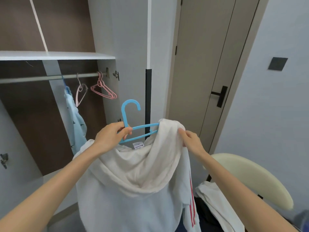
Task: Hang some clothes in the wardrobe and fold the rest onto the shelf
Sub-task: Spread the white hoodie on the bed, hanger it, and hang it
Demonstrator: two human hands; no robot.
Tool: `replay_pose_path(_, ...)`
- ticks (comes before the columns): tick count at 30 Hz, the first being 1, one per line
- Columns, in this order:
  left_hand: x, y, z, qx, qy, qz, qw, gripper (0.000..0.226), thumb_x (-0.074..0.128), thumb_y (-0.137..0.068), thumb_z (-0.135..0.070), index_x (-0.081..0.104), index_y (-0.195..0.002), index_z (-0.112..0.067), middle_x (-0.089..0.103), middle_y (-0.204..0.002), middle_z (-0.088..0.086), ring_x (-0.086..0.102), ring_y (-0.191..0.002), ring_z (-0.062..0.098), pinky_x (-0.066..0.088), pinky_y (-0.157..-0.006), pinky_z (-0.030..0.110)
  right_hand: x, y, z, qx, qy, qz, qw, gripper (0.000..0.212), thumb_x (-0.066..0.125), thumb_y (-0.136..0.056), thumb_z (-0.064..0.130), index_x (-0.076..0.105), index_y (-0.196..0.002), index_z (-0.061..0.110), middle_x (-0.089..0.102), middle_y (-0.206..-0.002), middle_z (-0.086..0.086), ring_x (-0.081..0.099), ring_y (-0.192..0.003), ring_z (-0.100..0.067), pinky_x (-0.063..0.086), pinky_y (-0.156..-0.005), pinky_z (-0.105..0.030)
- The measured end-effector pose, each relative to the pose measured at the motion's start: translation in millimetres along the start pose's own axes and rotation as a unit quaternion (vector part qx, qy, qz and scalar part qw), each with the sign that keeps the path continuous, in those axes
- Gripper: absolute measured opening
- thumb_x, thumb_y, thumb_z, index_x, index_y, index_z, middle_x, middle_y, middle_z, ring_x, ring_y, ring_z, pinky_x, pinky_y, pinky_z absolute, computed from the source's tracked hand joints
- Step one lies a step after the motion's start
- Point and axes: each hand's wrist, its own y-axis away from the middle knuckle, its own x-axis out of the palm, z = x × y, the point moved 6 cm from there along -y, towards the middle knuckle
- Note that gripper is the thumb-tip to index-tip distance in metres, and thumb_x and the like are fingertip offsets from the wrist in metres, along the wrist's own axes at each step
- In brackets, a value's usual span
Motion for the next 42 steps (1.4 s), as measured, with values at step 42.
replay_pose_path(42,-19.3,20.0,8.7,-0.014,0.006,-0.088,0.996,0.022,0.055,-0.093,-0.037,0.064,-0.076,-0.026,0.061,-0.066,-0.007,0.061,-0.066,0.014,0.058,-0.072,0.043,54.4,27.6,63.0,-0.203,0.302,0.026,0.931,0.018,0.054,-0.083,0.026,0.040,-0.078,0.017,0.048,-0.069,0.004,0.041,-0.058,-0.012,0.033,-0.052,-0.027)
